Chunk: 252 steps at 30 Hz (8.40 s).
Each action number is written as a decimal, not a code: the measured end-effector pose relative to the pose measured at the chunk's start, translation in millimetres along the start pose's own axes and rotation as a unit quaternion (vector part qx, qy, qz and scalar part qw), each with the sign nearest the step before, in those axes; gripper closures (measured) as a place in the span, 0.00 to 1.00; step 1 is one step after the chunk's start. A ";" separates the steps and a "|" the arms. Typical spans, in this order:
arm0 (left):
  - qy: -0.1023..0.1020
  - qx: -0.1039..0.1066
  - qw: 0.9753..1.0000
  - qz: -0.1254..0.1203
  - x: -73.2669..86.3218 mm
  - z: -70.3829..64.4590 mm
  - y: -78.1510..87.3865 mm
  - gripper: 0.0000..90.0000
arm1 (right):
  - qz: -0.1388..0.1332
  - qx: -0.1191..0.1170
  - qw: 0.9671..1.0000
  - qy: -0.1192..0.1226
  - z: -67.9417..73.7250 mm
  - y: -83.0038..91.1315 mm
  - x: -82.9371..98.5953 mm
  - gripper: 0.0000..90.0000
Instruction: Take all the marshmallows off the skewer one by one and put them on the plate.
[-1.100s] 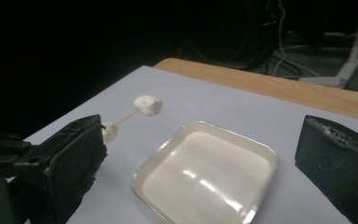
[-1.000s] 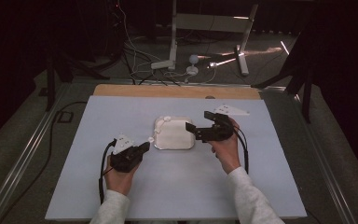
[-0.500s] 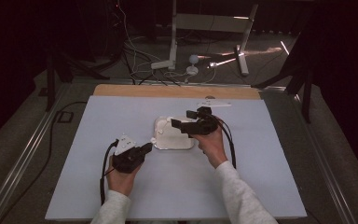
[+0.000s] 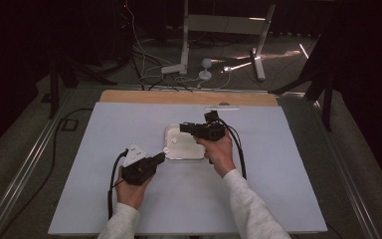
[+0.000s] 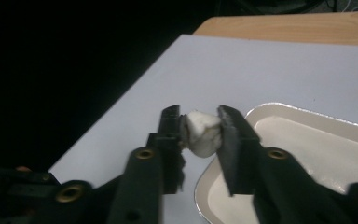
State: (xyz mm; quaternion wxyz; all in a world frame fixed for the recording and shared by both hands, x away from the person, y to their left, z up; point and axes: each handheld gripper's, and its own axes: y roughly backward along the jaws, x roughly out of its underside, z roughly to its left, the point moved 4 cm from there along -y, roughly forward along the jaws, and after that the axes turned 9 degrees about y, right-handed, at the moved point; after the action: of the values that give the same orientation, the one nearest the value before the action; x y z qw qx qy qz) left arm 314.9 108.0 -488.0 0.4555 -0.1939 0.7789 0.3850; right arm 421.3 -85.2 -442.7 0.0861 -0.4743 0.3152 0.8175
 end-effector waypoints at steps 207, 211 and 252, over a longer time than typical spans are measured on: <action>-0.015 -0.019 0.998 0.058 16.2 6.9 -21.9 0.99 | 0.050 -0.063 0.996 0.049 39.5 -22.7 42.2 0.81; -0.018 -0.016 0.999 0.042 12.6 3.6 -19.8 1.00 | 0.058 -0.074 0.995 0.042 42.3 -28.0 46.3 0.66; -0.042 -0.006 0.998 0.043 16.1 -2.5 -22.4 1.00 | -0.009 -0.024 0.999 0.031 26.0 2.0 5.1 0.88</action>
State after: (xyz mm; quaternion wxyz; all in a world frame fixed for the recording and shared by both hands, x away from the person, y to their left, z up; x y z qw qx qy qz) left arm 319.8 92.8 -510.6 0.4699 -0.1470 0.7642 0.4167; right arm 399.0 -72.0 -437.0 0.0722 -0.5039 0.2934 0.8092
